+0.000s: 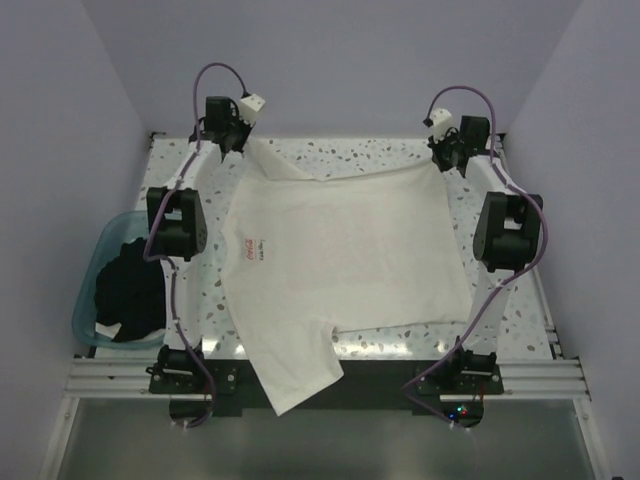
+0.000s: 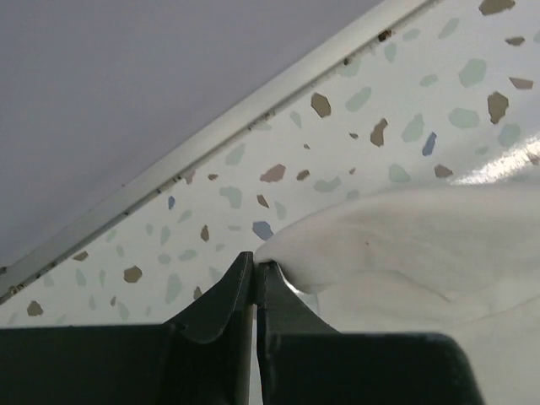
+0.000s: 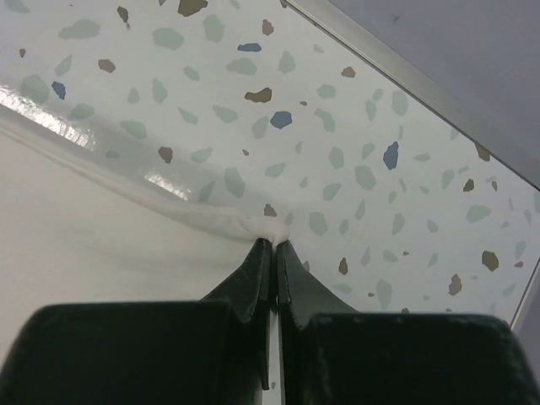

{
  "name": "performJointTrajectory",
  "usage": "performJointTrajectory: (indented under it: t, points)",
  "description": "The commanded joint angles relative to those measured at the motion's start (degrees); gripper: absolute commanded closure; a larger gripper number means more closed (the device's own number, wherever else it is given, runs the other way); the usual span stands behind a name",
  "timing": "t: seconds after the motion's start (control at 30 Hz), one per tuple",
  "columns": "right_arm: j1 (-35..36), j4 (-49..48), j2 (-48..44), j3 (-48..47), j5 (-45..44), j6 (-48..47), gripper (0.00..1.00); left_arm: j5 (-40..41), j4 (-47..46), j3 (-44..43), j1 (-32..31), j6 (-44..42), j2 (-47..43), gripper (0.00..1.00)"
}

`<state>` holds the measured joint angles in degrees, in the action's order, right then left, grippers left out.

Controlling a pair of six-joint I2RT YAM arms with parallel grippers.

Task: Fold and stack the t-shirts
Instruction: Flatten the tshirt out, then fold the tshirt

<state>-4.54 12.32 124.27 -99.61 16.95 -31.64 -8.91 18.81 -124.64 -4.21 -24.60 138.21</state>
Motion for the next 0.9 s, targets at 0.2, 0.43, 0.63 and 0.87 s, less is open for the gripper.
performJointTrajectory:
  t: [0.2,0.43,0.63,0.87]
  points:
    - [-0.3,1.0,-2.0,-2.9,1.6,-1.5,1.0,-1.5,6.5,8.9,-1.6,7.2,-15.9,1.0]
    - [-0.5,4.2,-6.4,-0.3,4.3,-4.3,1.0,-3.4,15.8,17.0,-3.5,10.7,-27.7,1.0]
    - [-2.1,7.5,-10.4,2.0,7.0,-6.5,1.0,-3.8,21.0,28.5,-4.9,11.2,-42.0,1.0]
    - [-4.2,12.5,-14.5,7.1,10.3,-14.0,1.0,-5.9,27.9,42.8,-6.4,11.8,-53.4,1.0]
